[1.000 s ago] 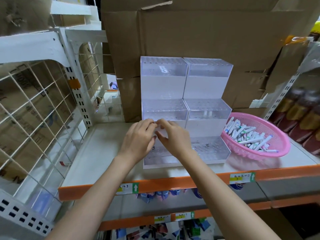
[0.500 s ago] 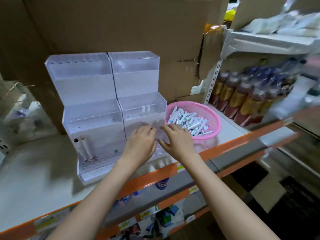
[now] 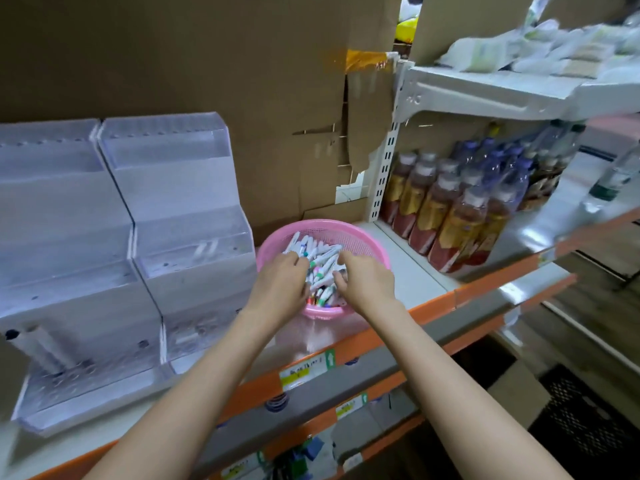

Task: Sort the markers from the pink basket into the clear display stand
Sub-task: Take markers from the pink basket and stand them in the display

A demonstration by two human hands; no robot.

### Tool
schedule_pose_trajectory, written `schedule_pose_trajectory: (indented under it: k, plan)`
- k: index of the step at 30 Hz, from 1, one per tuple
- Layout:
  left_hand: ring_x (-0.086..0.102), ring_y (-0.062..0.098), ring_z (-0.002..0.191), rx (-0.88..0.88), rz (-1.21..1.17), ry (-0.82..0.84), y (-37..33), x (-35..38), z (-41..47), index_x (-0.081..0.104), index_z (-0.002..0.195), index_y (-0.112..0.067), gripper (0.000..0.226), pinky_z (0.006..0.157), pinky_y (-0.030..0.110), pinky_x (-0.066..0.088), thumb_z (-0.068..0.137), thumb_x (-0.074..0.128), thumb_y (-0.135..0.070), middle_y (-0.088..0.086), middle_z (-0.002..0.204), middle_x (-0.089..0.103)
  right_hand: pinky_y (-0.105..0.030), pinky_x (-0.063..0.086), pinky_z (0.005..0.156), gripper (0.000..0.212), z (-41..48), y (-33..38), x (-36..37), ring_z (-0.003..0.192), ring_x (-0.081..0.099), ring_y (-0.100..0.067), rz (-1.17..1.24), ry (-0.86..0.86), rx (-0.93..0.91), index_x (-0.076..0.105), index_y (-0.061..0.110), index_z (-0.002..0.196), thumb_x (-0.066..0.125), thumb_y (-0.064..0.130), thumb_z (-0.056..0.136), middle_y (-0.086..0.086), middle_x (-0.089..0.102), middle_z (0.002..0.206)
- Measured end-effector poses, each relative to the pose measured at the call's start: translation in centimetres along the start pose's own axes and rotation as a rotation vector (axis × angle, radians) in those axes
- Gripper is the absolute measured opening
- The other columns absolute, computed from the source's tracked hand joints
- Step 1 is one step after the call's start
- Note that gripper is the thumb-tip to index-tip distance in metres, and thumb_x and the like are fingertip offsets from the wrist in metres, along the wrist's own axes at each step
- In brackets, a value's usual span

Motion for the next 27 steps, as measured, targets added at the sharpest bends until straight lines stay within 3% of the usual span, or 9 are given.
schedule_pose_trajectory:
  k: [3, 10, 15, 18, 21, 25, 27]
  plan:
    - [0.054, 0.032, 0.101, -0.070, -0.028, 0.093, 0.1, 1.8, 1.0, 0.062, 0.108, -0.008, 0.027, 0.079, 0.039, 0.045, 0.085, 0.061, -0.021, 0.013, 0.107, 0.059, -0.033, 0.039, 0.068, 0.028, 1.0, -0.7, 1.1, 0.103, 0.058, -0.031, -0.016, 0.066, -0.007, 0.053, 0.014, 0.118, 0.045, 0.030, 0.096, -0.011, 0.063, 0.110]
    - [0.056, 0.029, 0.102, -0.224, -0.054, 0.137, 0.6, 2.8, 2.5, 0.059, 0.111, -0.012, 0.024, 0.073, 0.032, 0.039, 0.089, 0.058, -0.018, 0.009, 0.107, 0.064, -0.032, 0.037, 0.062, 0.019, 3.9, -0.7, 3.1, 0.091, 0.062, -0.034, 0.062, 0.139, -0.056, 0.058, 0.011, 0.099, 0.046, 0.024, 0.094, -0.014, 0.066, 0.101]
    - [0.059, 0.031, 0.097, -0.307, -0.011, 0.084, 1.1, 2.9, 3.2, 0.057, 0.111, -0.013, 0.023, 0.068, 0.034, 0.039, 0.088, 0.055, -0.016, 0.011, 0.102, 0.066, -0.031, 0.035, 0.062, 0.021, 5.8, -1.2, 4.1, 0.091, 0.062, -0.034, 0.178, 0.176, -0.053, 0.059, 0.007, 0.103, 0.044, 0.021, 0.096, -0.016, 0.065, 0.097]
    - [0.061, 0.030, 0.091, -0.342, -0.008, 0.033, 1.4, 2.4, 3.2, 0.054, 0.110, -0.011, 0.023, 0.062, 0.031, 0.034, 0.088, 0.056, -0.015, 0.011, 0.100, 0.066, -0.031, 0.036, 0.066, 0.027, 6.4, -2.0, 4.7, 0.094, 0.061, -0.031, 0.239, 0.218, -0.039, 0.055, 0.007, 0.114, 0.048, 0.027, 0.097, -0.014, 0.063, 0.101]
    - [0.061, 0.031, 0.082, -0.349, -0.071, 0.002, 1.7, 2.2, 3.2, 0.048, 0.114, -0.009, 0.031, 0.059, 0.034, 0.039, 0.085, 0.059, -0.014, 0.012, 0.089, 0.066, -0.031, 0.039, 0.067, 0.039, 6.3, -2.2, 5.2, 0.094, 0.059, -0.030, 0.295, 0.267, -0.031, 0.051, 0.008, 0.125, 0.050, 0.028, 0.092, -0.015, 0.061, 0.110]
    - [0.061, 0.029, 0.081, -0.334, -0.168, 0.021, 1.6, 2.8, 3.2, 0.054, 0.104, -0.012, 0.024, 0.067, 0.040, 0.048, 0.082, 0.062, -0.017, 0.008, 0.084, 0.067, -0.034, 0.043, 0.068, 0.034, 6.1, -1.3, 5.3, 0.088, 0.056, -0.032, 0.369, 0.301, -0.077, 0.052, 0.008, 0.119, 0.048, 0.020, 0.087, -0.019, 0.059, 0.107]
    - [0.061, 0.026, 0.085, -0.350, -0.184, 0.030, 1.7, 3.0, 3.1, 0.058, 0.105, -0.013, 0.025, 0.068, 0.038, 0.049, 0.081, 0.062, -0.017, 0.007, 0.090, 0.067, -0.038, 0.045, 0.076, 0.041, 5.9, -0.5, 5.3, 0.096, 0.056, -0.035, 0.379, 0.313, -0.126, 0.048, 0.009, 0.128, 0.050, 0.015, 0.087, -0.020, 0.058, 0.109]
Point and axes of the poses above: each hand's wrist, its own z-axis towards the middle knuckle, its own x-axis out of the palm, y = z × x, the point moved 8 cm from there along z, towards the middle knuckle
